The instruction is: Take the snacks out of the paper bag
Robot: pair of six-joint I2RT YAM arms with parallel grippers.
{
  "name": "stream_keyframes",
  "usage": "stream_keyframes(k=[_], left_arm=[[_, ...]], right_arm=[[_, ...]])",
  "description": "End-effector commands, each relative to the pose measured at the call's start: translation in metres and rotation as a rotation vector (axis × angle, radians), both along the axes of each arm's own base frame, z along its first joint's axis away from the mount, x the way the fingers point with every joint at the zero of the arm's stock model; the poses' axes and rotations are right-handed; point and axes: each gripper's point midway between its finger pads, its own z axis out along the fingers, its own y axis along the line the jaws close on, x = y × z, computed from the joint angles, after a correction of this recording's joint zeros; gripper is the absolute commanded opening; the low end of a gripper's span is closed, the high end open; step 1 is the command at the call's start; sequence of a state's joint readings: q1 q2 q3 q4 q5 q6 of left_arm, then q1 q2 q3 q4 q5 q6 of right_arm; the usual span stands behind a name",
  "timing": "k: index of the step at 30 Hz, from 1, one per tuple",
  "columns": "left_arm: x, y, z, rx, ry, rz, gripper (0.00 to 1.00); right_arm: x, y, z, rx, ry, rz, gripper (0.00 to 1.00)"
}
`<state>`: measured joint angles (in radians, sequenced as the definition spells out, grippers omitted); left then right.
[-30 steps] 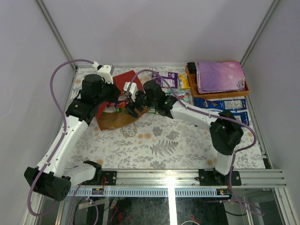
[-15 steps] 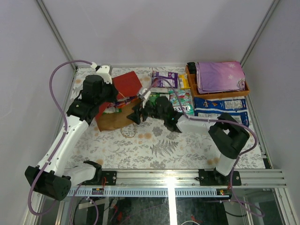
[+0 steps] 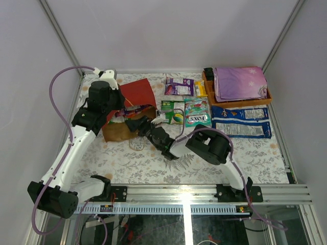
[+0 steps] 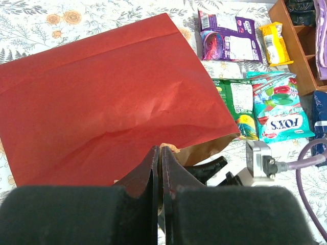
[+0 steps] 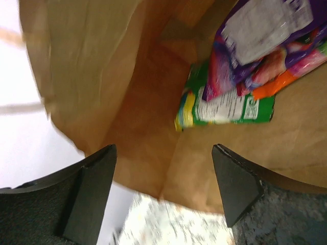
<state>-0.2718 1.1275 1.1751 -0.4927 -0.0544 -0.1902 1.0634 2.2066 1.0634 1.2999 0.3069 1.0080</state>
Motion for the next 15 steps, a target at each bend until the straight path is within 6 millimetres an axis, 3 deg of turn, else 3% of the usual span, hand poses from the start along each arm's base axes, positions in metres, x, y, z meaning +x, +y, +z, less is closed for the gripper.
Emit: stream_keyframes(k=[1,3,8,15], left_arm=[[0.006,0.007,0.018,-0.029,-0.071,0.047,0.00],[0.006,0.007,0.019,-0.032,-0.071,0.047,0.00],[0.005,0.004,0.021,-0.043,-0.072,0.033,0.00],[0.002,-0.005,0.020,-0.070,-0.061,-0.011,0.00]], right_arm=[[0.052,-0.021,0.022,0.216,0.155,-0.327,0.84],[0.063,-0.021,0.018,0.220,0.167,-0.374,0.85],[0.085,-0.024,-0.022,0.183,0.306,-0.470,0.83],[0.118,-0.028,-0.056,0.145,0.402,-0.532,0.80]])
